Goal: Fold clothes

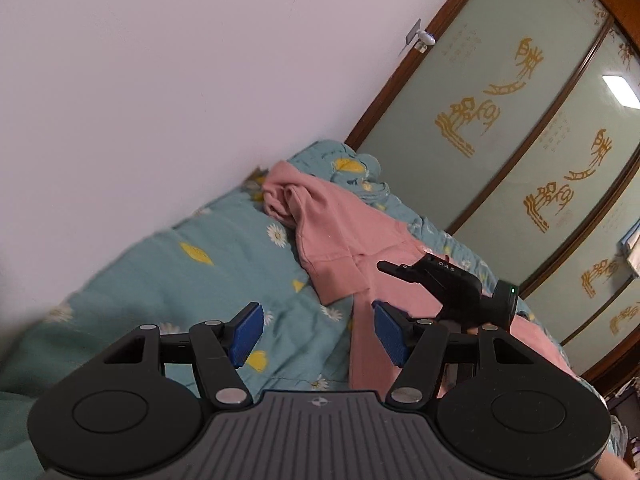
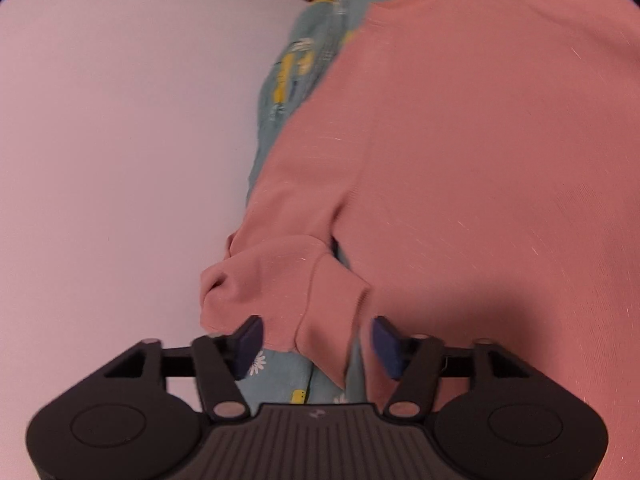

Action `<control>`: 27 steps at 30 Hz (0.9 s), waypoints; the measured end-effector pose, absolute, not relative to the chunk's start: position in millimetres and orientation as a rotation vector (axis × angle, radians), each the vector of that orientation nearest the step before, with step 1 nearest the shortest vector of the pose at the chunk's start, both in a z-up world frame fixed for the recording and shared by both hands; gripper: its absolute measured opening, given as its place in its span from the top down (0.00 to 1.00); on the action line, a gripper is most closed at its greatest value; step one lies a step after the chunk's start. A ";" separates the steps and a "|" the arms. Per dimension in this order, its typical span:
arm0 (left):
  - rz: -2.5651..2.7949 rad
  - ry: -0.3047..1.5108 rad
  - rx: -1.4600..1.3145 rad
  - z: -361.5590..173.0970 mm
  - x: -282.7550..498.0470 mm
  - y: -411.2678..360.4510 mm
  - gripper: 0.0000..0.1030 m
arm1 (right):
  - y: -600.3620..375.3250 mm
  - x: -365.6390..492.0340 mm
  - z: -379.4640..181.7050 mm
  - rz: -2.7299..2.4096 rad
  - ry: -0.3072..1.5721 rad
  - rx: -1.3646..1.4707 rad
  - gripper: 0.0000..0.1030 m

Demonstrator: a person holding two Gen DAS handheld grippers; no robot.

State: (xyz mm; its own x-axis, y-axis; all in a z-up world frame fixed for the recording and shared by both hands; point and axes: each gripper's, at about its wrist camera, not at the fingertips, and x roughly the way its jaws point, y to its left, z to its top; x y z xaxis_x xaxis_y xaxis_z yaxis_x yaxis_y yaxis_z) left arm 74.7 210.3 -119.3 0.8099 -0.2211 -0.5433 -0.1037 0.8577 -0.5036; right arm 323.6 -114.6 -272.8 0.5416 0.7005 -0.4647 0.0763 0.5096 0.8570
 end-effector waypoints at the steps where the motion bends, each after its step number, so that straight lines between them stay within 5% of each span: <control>1: -0.063 0.638 -0.535 -123.5 77.3 208.2 0.41 | -113.9 320.4 -275.8 0.462 0.942 0.996 0.38; 11: -0.076 0.621 -0.511 -130.1 88.9 204.2 0.41 | -57.8 351.3 -289.8 0.416 0.984 0.876 0.41; 12: -0.075 0.622 -0.506 -130.2 89.3 203.9 0.41 | -55.7 351.1 -289.5 0.410 0.967 0.872 0.46; 15: -0.076 0.629 -0.503 -131.9 90.8 203.7 0.41 | -44.8 351.8 -282.8 0.363 0.897 0.805 0.90; 16: -0.077 0.632 -0.508 -133.0 92.1 204.3 0.41 | -40.0 351.0 -277.7 0.352 0.874 0.770 0.93; 21: -0.087 0.637 -0.534 -136.5 93.2 207.9 0.41 | -34.5 341.3 -236.7 0.368 0.825 0.667 0.97; 27: -0.112 0.595 -0.555 -132.6 84.1 212.8 0.41 | -58.1 355.9 -98.4 0.475 0.632 0.524 0.97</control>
